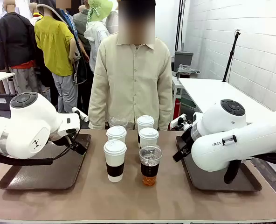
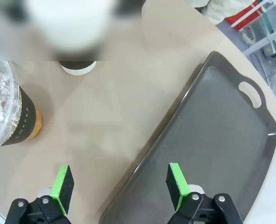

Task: Distribute the coffee onto the tray.
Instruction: Pick up one iced Americano and place it on the right Handle tray.

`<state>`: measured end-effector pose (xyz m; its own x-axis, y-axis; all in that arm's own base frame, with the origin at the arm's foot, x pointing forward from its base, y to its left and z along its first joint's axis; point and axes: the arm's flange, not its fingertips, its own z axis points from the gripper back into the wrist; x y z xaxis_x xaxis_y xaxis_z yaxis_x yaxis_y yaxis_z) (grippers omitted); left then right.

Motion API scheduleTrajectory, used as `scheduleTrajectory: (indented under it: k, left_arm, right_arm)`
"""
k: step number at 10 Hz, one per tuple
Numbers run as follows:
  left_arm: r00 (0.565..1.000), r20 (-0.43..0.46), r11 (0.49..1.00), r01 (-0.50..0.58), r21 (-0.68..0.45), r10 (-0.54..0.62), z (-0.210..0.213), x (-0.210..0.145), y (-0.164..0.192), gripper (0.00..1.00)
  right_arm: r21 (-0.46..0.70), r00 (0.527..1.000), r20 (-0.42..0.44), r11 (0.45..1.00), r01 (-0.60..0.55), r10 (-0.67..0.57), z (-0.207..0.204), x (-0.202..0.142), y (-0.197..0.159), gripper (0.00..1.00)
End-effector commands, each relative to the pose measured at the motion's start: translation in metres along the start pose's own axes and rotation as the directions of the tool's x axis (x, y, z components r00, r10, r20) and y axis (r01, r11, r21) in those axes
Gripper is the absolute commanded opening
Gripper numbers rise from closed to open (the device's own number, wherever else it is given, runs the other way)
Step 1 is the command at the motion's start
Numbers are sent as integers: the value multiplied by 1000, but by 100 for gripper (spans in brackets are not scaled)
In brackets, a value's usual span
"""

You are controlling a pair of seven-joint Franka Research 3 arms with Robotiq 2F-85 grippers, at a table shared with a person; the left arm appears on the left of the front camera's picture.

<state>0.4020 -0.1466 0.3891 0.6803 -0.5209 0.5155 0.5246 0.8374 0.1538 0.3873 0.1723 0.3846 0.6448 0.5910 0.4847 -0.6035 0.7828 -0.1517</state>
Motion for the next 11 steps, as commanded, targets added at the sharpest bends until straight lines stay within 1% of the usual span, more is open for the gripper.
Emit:
scheduleTrajectory:
  k: [1, 11]
  left_arm:
    - [1000, 1, 1000, 2, -3, -2, 0, 0, 2, 100]
    - [1000, 0, 1000, 0, 0, 0, 0, 0, 0, 100]
  right_arm:
    - [10, 1000, 3, 1000, 5, -5, 0, 0, 0, 100]
    - [0, 1000, 0, 1000, 0, 0, 0, 0, 0, 100]
